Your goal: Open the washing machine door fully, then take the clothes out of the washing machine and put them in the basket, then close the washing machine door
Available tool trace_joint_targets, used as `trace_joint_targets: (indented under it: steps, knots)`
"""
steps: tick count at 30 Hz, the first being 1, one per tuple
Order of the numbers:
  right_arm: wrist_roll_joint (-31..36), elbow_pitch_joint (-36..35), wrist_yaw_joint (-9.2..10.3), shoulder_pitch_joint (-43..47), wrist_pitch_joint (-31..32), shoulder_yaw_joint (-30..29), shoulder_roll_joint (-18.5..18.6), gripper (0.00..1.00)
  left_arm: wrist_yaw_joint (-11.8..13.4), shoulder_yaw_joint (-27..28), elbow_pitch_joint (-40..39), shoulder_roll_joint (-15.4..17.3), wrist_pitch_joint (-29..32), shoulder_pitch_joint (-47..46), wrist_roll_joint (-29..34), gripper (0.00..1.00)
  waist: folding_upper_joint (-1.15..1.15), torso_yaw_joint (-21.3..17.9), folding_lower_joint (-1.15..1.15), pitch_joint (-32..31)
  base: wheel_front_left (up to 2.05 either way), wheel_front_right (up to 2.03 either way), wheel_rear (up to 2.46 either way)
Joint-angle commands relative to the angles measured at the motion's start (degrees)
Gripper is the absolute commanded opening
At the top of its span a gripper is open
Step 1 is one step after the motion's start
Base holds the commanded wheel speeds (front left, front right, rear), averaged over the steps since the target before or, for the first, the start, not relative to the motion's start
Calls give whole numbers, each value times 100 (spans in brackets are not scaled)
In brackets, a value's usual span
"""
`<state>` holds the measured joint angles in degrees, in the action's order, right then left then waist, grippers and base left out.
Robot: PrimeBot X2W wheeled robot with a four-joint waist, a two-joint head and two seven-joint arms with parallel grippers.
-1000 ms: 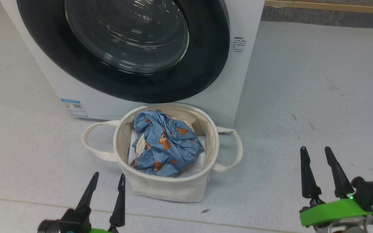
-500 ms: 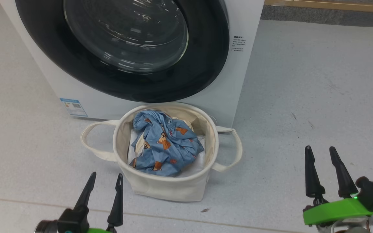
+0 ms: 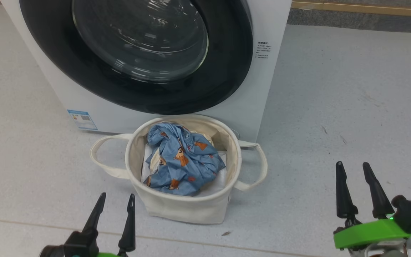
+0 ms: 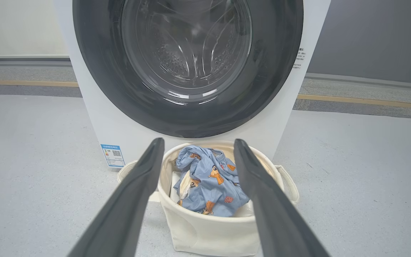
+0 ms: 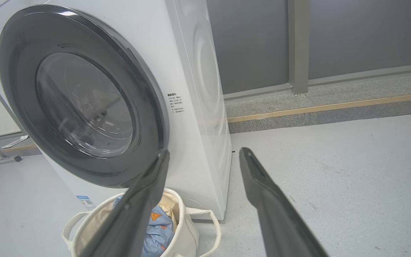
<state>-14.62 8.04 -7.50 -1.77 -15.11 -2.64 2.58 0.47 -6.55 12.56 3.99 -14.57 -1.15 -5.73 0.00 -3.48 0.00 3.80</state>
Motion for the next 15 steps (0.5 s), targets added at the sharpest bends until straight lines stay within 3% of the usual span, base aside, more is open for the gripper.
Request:
trace_joint_targets:
  steps: [1, 15]
  knots:
    - [49, -160, 1, -130, 11, 127, 30, 100, -26, 189, -134, 15, -43, -97, 15, 100, 0, 1, 0, 0, 0, 0, 0]
    - [82, -166, 1, -163, 11, 93, 30, 100, -31, 184, -144, -7, -43, -182, 52, 100, 0, 41, 0, 37, 0, 0, 0]
